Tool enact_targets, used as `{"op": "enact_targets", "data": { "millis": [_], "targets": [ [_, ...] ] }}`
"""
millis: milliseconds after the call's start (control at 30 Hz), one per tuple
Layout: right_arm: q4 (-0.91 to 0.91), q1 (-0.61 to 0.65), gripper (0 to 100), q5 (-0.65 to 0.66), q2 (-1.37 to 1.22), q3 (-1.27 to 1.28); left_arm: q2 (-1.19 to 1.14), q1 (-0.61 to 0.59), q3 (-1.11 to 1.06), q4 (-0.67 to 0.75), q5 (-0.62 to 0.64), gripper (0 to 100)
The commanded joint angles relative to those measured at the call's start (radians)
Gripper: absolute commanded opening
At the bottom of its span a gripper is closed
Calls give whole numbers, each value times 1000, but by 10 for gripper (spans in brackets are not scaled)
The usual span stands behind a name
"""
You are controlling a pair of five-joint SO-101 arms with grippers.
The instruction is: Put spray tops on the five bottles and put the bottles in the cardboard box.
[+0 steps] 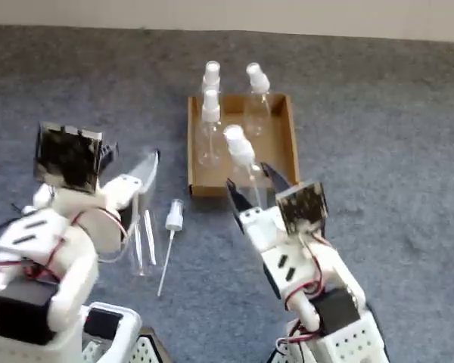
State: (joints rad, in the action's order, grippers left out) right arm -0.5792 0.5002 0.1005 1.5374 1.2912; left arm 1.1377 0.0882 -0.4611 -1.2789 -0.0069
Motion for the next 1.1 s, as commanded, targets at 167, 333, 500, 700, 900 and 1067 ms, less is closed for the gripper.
{"op": "enact_targets", "data": {
  "millis": [167, 333, 500, 700, 900, 1067],
  "targets": [
    [48, 108, 5, -147, -619, -518, 236, -15, -575, 270, -34, 194],
    [51, 176, 9, -212, -828, -673, 335, 7, -661, 265, -32, 294],
    [50, 217, 10, -212, -911, -714, 429, 94, -711, 267, -35, 294],
    [1, 219, 10, -209, -857, -713, 453, 91, -774, 295, -35, 294],
    [-130, 220, 10, -207, -765, -714, 453, 64, -840, 399, -40, 294],
    [-166, 217, 10, -206, -677, -711, 453, 64, -845, 402, -40, 294]
  ]
}}
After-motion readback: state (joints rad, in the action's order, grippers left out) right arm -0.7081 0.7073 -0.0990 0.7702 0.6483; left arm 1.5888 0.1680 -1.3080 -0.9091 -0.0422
